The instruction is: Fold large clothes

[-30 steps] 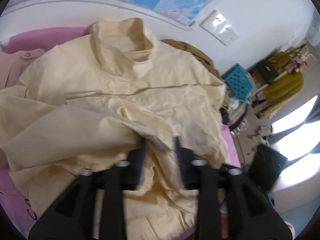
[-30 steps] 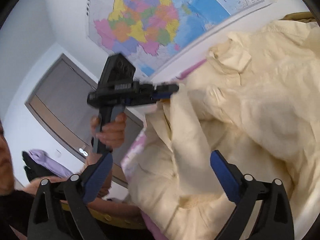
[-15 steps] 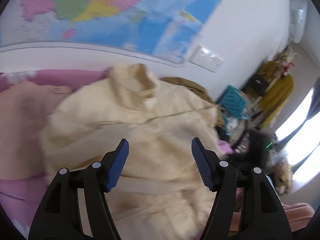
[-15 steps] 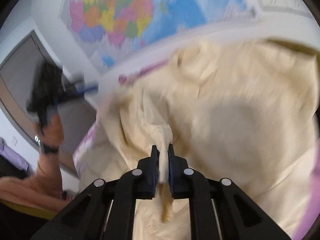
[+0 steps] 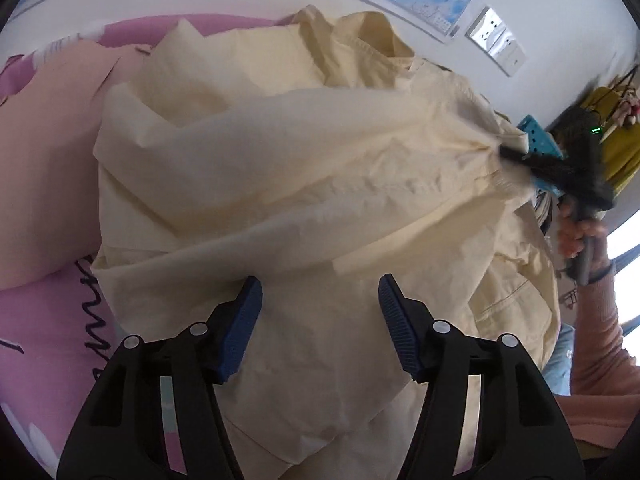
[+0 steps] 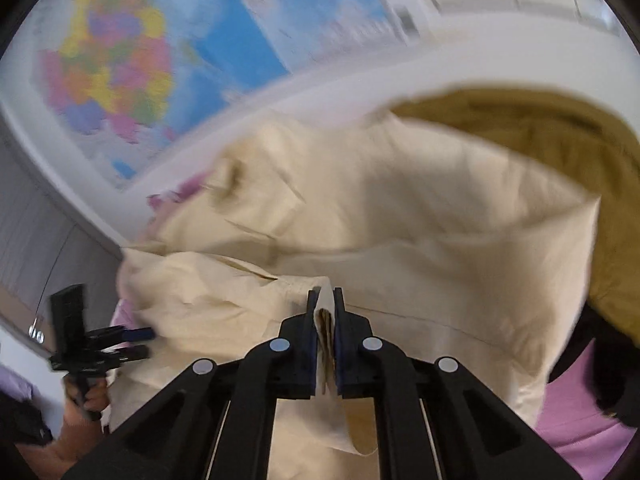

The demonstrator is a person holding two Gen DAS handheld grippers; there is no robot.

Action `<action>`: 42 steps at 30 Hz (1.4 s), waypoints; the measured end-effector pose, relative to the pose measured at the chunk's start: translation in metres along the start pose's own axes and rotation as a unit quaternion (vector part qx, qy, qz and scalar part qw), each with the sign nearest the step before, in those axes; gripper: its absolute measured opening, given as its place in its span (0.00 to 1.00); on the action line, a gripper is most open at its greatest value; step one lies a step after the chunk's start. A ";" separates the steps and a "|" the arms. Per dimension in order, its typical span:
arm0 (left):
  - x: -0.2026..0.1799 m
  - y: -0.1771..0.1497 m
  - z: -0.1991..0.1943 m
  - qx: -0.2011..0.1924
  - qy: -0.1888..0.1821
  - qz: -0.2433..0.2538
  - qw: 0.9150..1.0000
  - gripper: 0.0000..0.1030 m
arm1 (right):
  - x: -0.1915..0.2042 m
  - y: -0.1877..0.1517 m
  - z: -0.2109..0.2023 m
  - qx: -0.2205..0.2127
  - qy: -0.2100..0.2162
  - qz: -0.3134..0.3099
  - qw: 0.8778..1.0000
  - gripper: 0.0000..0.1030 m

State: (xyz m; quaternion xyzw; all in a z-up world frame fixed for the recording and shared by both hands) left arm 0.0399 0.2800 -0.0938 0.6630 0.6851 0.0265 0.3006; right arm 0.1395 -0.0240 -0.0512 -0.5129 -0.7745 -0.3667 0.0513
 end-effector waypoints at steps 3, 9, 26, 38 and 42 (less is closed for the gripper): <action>-0.005 0.012 -0.016 -0.026 -0.006 0.012 1.000 0.58 | -0.010 -0.008 0.010 0.003 0.008 0.023 1.000 0.22; -0.002 0.040 -0.008 -0.025 -0.003 0.014 1.000 0.59 | -0.002 -0.020 -0.011 -0.015 0.022 0.006 1.000 0.72; 0.027 0.075 0.049 0.028 -0.011 -0.032 0.999 0.53 | -0.019 -0.016 0.015 -0.004 -0.025 0.014 1.000 0.06; 0.022 0.067 0.009 -0.017 -0.044 -0.008 0.999 0.63 | 0.050 -0.013 -0.023 -0.067 -0.063 -0.111 0.990 0.26; 0.035 0.069 0.015 -0.012 -0.016 -0.021 1.000 0.61 | 0.042 -0.006 0.028 -0.003 -0.082 -0.113 0.990 0.26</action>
Point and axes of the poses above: each gripper's, at about its wrist camera, not at the fingertips, and z roughly the way its jaws point, x to its left, y to its top, the point moved 6 cm from there along z, roughly the way its jaws point, and after that the axes turned 5 degrees about x, right-handed, at the moved point
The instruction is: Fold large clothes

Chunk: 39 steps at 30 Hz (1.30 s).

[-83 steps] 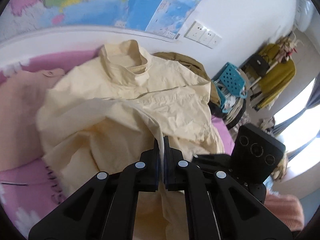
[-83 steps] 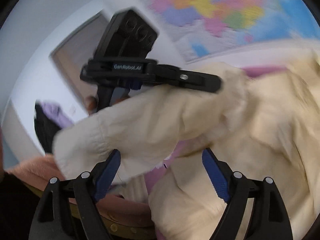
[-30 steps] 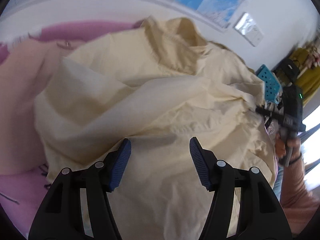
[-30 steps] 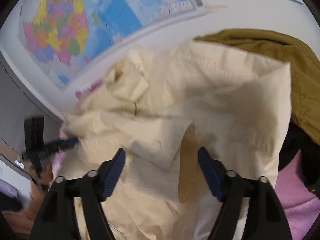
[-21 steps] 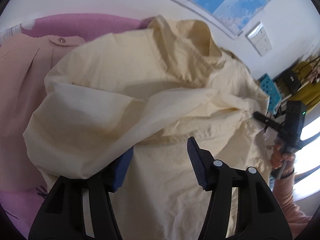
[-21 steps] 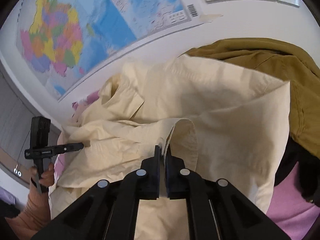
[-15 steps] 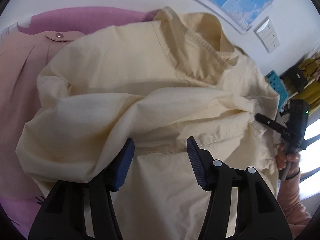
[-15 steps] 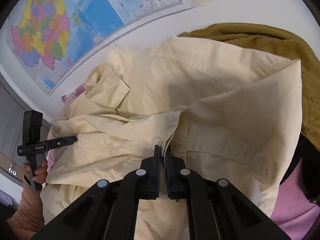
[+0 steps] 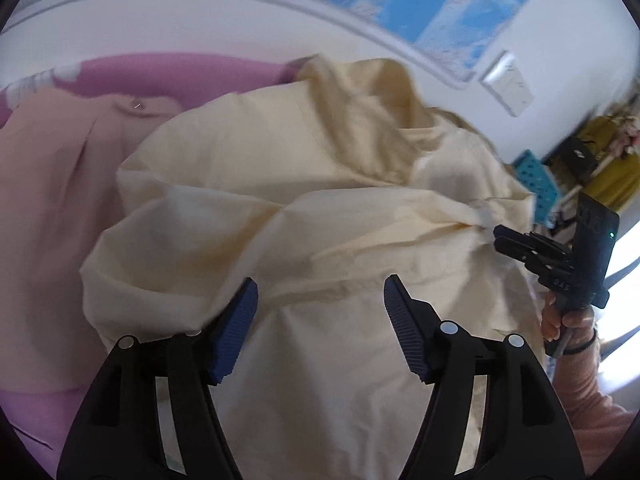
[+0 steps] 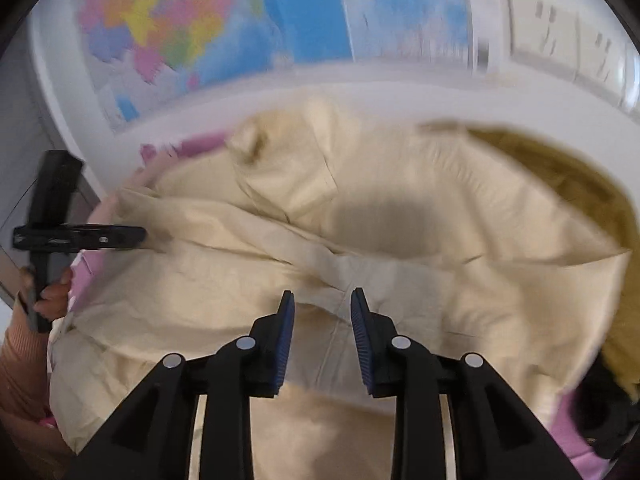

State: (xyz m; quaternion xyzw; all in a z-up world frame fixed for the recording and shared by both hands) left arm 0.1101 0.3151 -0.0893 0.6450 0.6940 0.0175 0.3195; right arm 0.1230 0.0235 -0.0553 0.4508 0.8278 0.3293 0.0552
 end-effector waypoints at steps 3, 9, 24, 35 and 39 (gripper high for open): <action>0.014 -0.002 0.018 0.031 0.011 -0.026 0.999 0.55 | -0.019 0.001 0.031 0.036 0.004 0.027 0.999 0.22; -0.001 -0.013 -0.010 -0.008 0.014 -0.009 1.000 0.68 | -0.023 -0.003 -0.003 0.005 0.040 0.047 0.998 0.33; 0.022 -0.164 -0.093 -0.049 -0.031 -0.050 0.997 0.77 | -0.067 -0.161 -0.118 -0.047 0.104 0.145 0.983 0.87; -0.002 -0.224 -0.073 -0.015 -0.088 -0.042 0.995 0.90 | -0.052 -0.236 -0.093 -0.003 0.173 0.165 0.971 0.94; -0.018 -0.228 -0.067 -0.016 -0.109 -0.035 0.993 0.95 | -0.037 -0.233 -0.088 -0.012 0.195 0.143 0.970 0.95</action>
Point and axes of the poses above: each gripper's, at about its wrist camera, not at the fingertips, and z roughly the way its jaws point, x to its left, y to its top, the point moved 6 cm from there along z, roughly the way its jaws point, and after that the axes turned 5 degrees about x, right-handed, at the moved point
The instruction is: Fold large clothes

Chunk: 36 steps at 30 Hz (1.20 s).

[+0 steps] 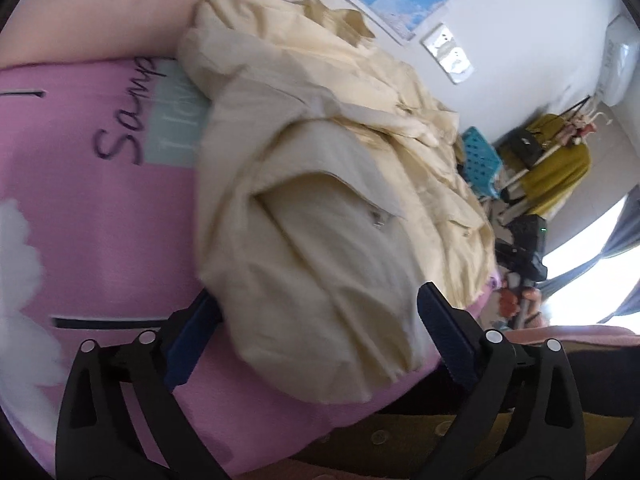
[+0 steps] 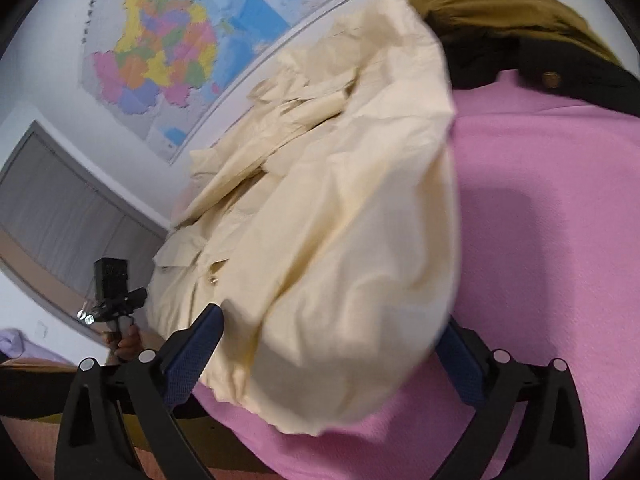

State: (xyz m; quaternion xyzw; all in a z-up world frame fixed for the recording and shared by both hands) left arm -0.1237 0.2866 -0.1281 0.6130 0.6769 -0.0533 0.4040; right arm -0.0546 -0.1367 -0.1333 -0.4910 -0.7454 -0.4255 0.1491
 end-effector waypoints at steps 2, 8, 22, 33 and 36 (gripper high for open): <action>-0.013 -0.003 0.010 0.009 -0.022 0.011 1.000 0.95 | 0.011 0.001 0.008 0.007 0.018 -0.012 1.000 0.93; -0.023 -0.001 0.023 0.000 0.000 0.011 1.000 0.60 | 0.028 0.002 0.029 0.024 0.031 -0.020 0.999 0.39; -0.042 0.005 -0.065 -0.073 -0.074 -0.015 0.994 0.17 | 0.121 0.005 -0.055 -0.070 0.128 -0.097 0.985 0.16; -0.050 0.003 -0.083 -0.065 -0.068 -0.022 0.995 0.18 | 0.108 0.005 -0.067 -0.083 0.134 -0.057 0.986 0.16; -0.051 0.010 -0.084 -0.054 -0.071 -0.027 0.996 0.18 | 0.107 0.013 -0.070 -0.091 0.138 -0.046 0.985 0.16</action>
Point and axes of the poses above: each gripper's, at about its wrist camera, not at the fingertips, and z roughly the way its jaws point, x to its left, y to its top, the point moved 6 cm from there along z, roughly the way its jaws point, and after that the axes turned 5 degrees about x, right-handed, at the moved point
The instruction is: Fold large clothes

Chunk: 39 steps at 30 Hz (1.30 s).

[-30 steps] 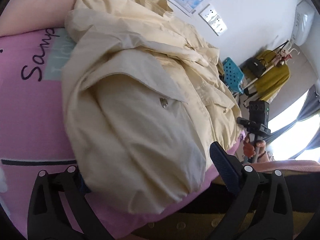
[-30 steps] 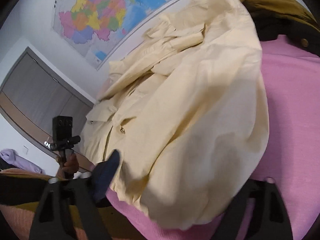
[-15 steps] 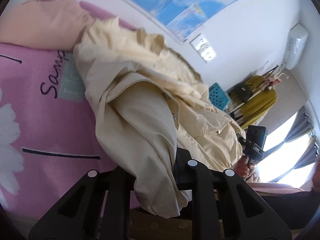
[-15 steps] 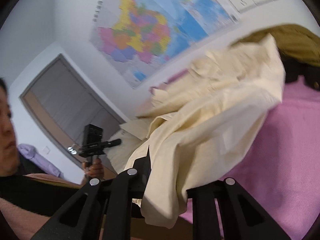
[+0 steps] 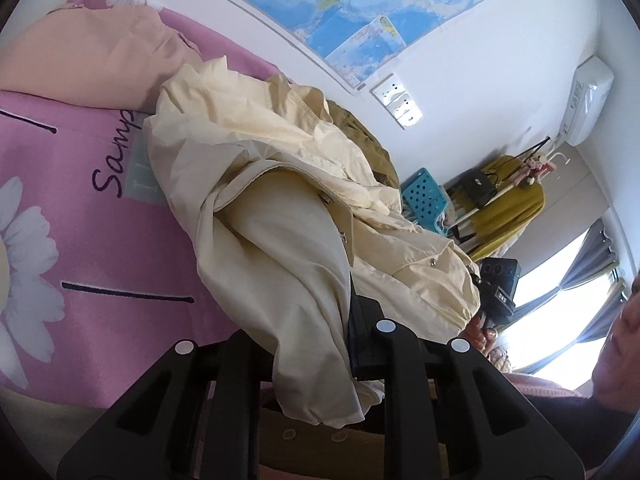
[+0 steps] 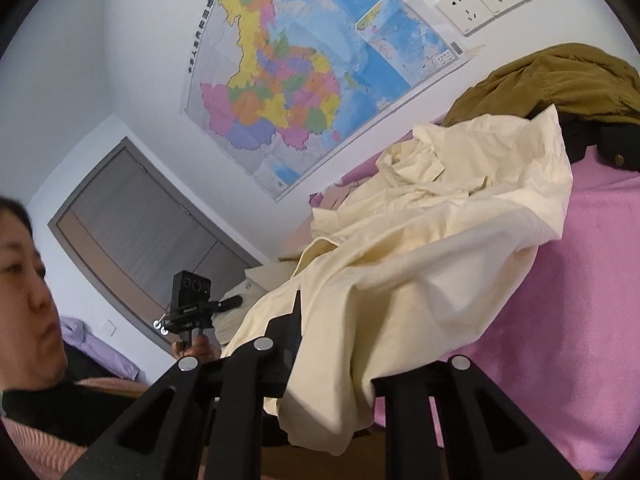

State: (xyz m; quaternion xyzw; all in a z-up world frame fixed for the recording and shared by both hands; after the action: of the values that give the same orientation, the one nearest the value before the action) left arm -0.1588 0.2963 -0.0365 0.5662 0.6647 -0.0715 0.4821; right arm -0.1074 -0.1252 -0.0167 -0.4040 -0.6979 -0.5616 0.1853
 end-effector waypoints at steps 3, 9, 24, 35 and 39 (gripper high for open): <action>-0.005 0.012 0.001 0.006 0.002 -0.002 1.000 0.18 | 0.002 0.011 0.000 -0.008 0.005 0.000 1.000 0.16; -0.013 0.049 -0.001 0.011 0.002 -0.007 1.000 0.19 | -0.005 0.050 0.003 -0.026 0.008 0.021 0.999 0.17; -0.014 0.154 0.023 0.013 0.035 -0.022 0.999 0.20 | -0.046 0.156 0.035 -0.032 -0.026 0.073 0.996 0.20; 0.021 0.231 0.069 0.033 0.085 -0.055 0.994 0.21 | -0.108 0.215 0.072 -0.021 -0.062 0.140 0.988 0.21; 0.037 0.249 0.085 0.041 0.098 -0.069 0.992 0.21 | -0.130 0.230 0.086 -0.013 -0.074 0.162 0.984 0.21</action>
State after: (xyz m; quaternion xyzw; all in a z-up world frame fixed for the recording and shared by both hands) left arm 0.0971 0.3536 0.0045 0.5429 0.7428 -0.0758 0.3845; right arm 0.1654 -0.0810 0.0107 -0.5543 -0.6276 -0.5020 0.2167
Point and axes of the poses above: each gripper's, at about its wrist camera, not at the fingertips, and z roughly the way its jaws point, x to its left, y to its top, the point moved 6 cm from there along z, roughly the way its jaws point, and after that the axes turned 5 degrees about x, right-handed, at the moved point
